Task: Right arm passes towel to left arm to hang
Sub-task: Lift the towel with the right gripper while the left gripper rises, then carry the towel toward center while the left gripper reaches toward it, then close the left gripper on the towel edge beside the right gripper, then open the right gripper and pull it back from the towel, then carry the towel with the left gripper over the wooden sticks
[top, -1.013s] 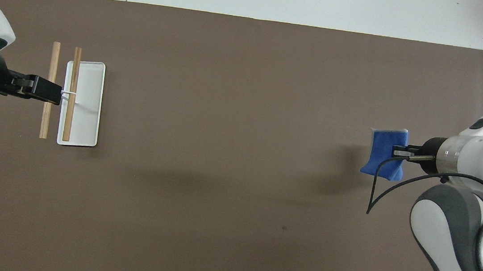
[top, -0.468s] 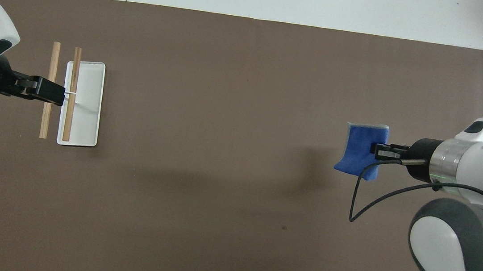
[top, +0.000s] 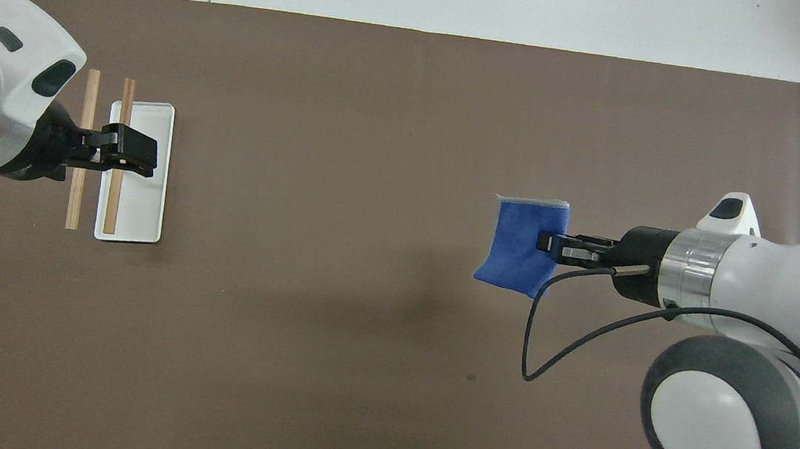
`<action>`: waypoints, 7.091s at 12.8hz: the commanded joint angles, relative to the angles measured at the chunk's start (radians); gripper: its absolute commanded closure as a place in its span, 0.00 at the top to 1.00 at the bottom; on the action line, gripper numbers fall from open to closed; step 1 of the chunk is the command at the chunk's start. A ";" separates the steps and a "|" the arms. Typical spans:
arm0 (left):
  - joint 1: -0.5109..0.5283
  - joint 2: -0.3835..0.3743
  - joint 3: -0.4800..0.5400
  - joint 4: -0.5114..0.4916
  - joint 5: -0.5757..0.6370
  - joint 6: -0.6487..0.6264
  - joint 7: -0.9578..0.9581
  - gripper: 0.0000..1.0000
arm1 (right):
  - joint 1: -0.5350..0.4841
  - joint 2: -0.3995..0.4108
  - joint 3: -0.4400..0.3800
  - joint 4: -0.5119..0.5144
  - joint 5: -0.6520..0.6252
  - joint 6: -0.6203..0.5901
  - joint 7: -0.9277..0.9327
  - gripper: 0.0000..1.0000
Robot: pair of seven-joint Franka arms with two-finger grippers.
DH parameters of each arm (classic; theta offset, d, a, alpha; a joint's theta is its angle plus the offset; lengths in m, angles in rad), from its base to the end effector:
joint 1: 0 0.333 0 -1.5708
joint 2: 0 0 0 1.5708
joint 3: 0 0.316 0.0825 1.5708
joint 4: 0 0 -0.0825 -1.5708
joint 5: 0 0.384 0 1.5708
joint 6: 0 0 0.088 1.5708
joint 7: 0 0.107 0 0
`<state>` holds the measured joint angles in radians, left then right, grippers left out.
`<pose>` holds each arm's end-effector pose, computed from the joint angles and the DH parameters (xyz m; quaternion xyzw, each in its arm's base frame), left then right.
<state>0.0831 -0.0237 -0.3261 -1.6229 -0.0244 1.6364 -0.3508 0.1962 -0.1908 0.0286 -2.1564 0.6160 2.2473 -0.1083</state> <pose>0.5361 -0.1376 0.6181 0.9983 0.0544 0.0147 0.0133 0.5066 0.1334 0.5137 -0.9567 -0.0040 -0.1190 0.2655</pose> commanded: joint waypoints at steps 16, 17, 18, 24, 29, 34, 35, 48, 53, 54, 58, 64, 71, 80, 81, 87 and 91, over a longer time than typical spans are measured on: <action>-0.063 -0.229 0.009 -0.468 -0.722 0.456 -0.402 1.00 | 0.035 0.044 -0.001 0.044 0.375 0.087 0.033 0.00; -0.100 -0.234 0.009 -0.486 -0.751 0.506 -0.448 1.00 | 0.037 0.042 -0.001 0.044 0.375 0.087 0.033 0.00; -0.141 -0.234 0.009 -0.508 -0.767 0.567 -0.503 1.00 | 0.037 0.044 -0.001 0.044 0.375 0.086 0.036 0.00; -0.388 -0.222 0.007 -0.584 -0.845 0.917 -0.792 1.00 | 0.061 0.057 -0.001 0.044 0.376 0.087 0.033 0.00; -0.526 -0.220 0.009 -0.647 -0.845 1.023 -0.937 1.00 | 0.069 0.059 -0.001 0.046 0.376 0.081 0.036 0.00; -0.612 -0.200 0.007 -0.660 -0.845 1.169 -1.079 1.00 | 0.068 0.059 -0.001 0.050 0.375 0.080 0.033 0.00; -0.624 -0.177 0.007 -0.660 -0.845 1.212 -1.085 1.00 | 0.066 0.059 -0.001 0.050 0.375 0.081 0.032 0.00; -0.637 -0.009 0.009 -0.549 -0.845 1.415 -1.142 0.97 | 0.068 0.059 -0.001 0.050 0.360 0.087 0.024 0.00; -0.628 -0.005 0.010 -0.546 -0.844 1.413 -1.130 0.67 | 0.066 0.059 -0.003 0.050 0.355 0.089 0.012 0.00; -0.626 -0.005 0.010 -0.546 -0.844 1.413 -1.126 0.64 | 0.066 0.059 -0.003 0.050 0.355 0.089 0.010 0.00; -0.622 -0.005 0.012 -0.546 -0.842 1.405 -1.082 0.38 | 0.066 0.059 -0.003 0.050 0.355 0.089 0.002 0.00; -0.618 -0.005 0.012 -0.549 -0.842 1.395 -1.002 0.00 | 0.062 0.059 -0.003 0.050 0.352 0.089 0.004 0.00; -0.609 -0.005 0.015 -0.548 -0.841 1.389 -0.939 0.00 | 0.057 0.059 -0.006 0.049 0.352 0.087 0.012 0.28; -0.519 0.001 0.016 -0.555 -0.841 1.360 -0.867 0.00 | -0.050 0.008 -0.016 0.088 -0.062 -0.038 0.073 1.00; -0.481 -0.001 0.016 -0.558 -0.841 1.341 -0.863 0.00 | -0.064 0.008 -0.015 0.130 -0.140 -0.107 0.111 1.00; -0.266 -0.004 0.016 -0.601 -0.841 1.281 -0.771 0.00 | -0.073 0.053 -0.009 0.383 -0.550 -0.466 0.352 1.00; -0.113 -0.005 0.016 -0.621 -0.841 1.241 -0.564 0.00 | -0.096 0.137 -0.012 0.564 -0.607 -0.632 0.355 1.00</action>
<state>-0.0952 -0.0155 -0.2996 -2.2332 -0.8489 2.9134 -1.0063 0.1200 -0.1281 0.0089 -1.7106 0.0416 1.6909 0.2303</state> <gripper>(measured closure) 0.982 0.000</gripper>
